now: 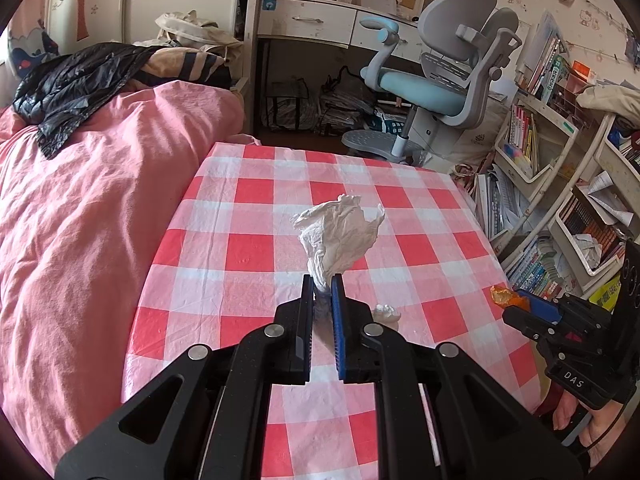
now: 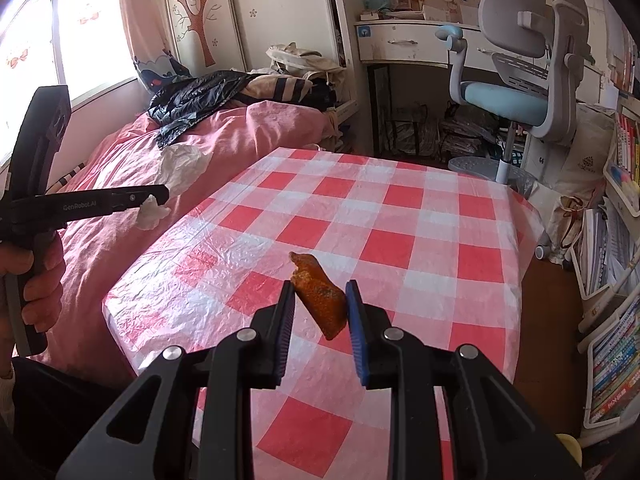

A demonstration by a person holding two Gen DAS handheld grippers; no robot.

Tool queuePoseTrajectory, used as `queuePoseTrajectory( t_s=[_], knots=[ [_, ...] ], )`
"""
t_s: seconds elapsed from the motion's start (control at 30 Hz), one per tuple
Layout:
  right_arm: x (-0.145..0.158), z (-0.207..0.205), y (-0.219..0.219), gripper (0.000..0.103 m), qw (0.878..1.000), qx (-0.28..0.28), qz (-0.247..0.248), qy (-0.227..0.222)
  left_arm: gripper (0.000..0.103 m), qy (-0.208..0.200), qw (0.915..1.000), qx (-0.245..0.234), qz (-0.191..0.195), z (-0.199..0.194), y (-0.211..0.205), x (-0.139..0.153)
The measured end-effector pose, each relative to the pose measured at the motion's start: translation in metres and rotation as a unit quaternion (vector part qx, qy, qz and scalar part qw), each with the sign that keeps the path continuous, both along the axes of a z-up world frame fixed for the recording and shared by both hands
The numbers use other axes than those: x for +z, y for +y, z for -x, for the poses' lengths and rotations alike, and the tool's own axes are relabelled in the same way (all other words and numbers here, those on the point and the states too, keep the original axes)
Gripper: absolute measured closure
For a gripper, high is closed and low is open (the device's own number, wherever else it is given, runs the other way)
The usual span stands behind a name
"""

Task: Collect trash
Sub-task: 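Lift the held tissue and orange piece above the table, then hold the tissue in the left tool while the right tool holds the orange piece raised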

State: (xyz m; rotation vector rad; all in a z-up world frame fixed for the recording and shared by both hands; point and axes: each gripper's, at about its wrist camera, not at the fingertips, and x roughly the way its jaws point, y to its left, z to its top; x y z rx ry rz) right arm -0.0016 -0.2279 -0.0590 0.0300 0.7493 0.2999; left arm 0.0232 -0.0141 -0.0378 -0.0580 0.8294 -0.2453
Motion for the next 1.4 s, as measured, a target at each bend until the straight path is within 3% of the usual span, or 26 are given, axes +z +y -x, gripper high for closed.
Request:
queuePoseTrajectory(
  t_s=[1.4],
  knots=[
    [0.002, -0.0013, 0.0056, 0.077, 1.0, 0.003, 0.001, -0.002, 0.094, 0.0, 1.0, -0.002, -0.003, -0.0004, -0.0031, -0.0003]
  ],
)
